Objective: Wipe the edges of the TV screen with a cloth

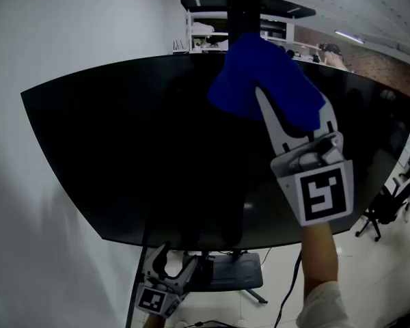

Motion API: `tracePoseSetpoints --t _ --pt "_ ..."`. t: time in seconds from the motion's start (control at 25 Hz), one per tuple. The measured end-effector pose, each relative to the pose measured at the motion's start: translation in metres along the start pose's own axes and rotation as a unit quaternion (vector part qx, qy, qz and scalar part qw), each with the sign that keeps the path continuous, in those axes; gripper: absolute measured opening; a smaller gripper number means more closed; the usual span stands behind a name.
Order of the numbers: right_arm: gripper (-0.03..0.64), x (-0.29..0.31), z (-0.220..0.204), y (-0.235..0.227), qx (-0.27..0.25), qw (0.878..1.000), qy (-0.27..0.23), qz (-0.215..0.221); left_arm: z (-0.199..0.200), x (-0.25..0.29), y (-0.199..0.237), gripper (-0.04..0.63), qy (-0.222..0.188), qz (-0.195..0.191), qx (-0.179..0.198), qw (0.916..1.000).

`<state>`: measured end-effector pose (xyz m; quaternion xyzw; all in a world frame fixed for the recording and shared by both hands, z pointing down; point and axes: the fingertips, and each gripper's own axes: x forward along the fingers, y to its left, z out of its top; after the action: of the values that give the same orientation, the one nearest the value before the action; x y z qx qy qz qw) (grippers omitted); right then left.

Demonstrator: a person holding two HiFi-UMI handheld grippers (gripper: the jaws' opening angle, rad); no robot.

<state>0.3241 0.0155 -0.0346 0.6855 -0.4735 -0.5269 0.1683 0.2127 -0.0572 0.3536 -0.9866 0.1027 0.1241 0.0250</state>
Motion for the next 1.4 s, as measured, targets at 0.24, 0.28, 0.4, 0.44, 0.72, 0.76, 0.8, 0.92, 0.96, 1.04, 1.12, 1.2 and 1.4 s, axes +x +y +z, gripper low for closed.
tracePoseSetpoints --t 0.24,0.28,0.4,0.44,0.72,0.76,0.8,0.92,0.96,1.04,1.12,1.2,1.4 --pt "0.097 0.058 0.003 -0.024 -0.041 0.998 0.051 -0.014 0.002 -0.014 0.008 0.307 0.005 0.013 -0.005 0.9999" --pt "0.103 0.064 0.002 -0.027 -0.049 0.997 0.057 -0.011 0.003 -0.015 0.007 0.307 0.003 0.014 -0.007 0.9999" --pt "0.107 0.068 0.0 -0.033 -0.063 0.996 0.07 -0.004 0.003 -0.015 0.003 0.307 0.002 0.008 -0.005 1.0" --pt "0.107 0.064 -0.001 -0.036 -0.069 0.995 0.077 -0.006 0.002 -0.013 0.0 0.307 0.003 0.003 -0.005 1.0" --pt "0.109 0.018 -0.028 -0.076 -0.083 0.987 0.129 -0.036 -0.004 0.004 -0.045 0.307 0.01 -0.055 -0.019 0.9982" --pt "0.109 0.009 -0.033 -0.086 -0.083 0.986 0.137 -0.042 -0.005 0.008 -0.054 0.307 0.012 -0.068 -0.022 0.9974" --pt "0.109 -0.002 -0.04 -0.097 -0.085 0.984 0.148 -0.05 -0.007 0.014 -0.064 0.307 0.013 -0.083 -0.024 0.9962" --pt "0.109 -0.035 -0.062 -0.128 -0.094 0.975 0.187 -0.075 -0.015 0.029 -0.091 0.307 0.018 -0.13 -0.036 0.9907" --pt "0.109 -0.043 -0.07 -0.135 -0.091 0.973 0.198 -0.08 -0.018 0.032 -0.098 0.307 0.02 -0.141 -0.041 0.9889" --pt "0.109 -0.061 -0.086 -0.15 -0.073 0.97 0.216 -0.089 -0.026 0.038 -0.113 0.307 0.025 -0.163 -0.049 0.985" --pt "0.109 -0.089 -0.102 -0.176 -0.07 0.962 0.241 -0.107 -0.034 0.046 -0.139 0.307 0.028 -0.194 -0.056 0.979" --pt "0.109 -0.12 -0.117 -0.206 -0.105 0.948 0.273 -0.127 -0.041 0.054 -0.169 0.307 0.031 -0.225 -0.065 0.9717" --pt "0.109 -0.183 -0.15 -0.28 -0.145 0.908 0.358 -0.161 -0.052 0.072 -0.224 0.307 0.045 -0.284 -0.092 0.9533"
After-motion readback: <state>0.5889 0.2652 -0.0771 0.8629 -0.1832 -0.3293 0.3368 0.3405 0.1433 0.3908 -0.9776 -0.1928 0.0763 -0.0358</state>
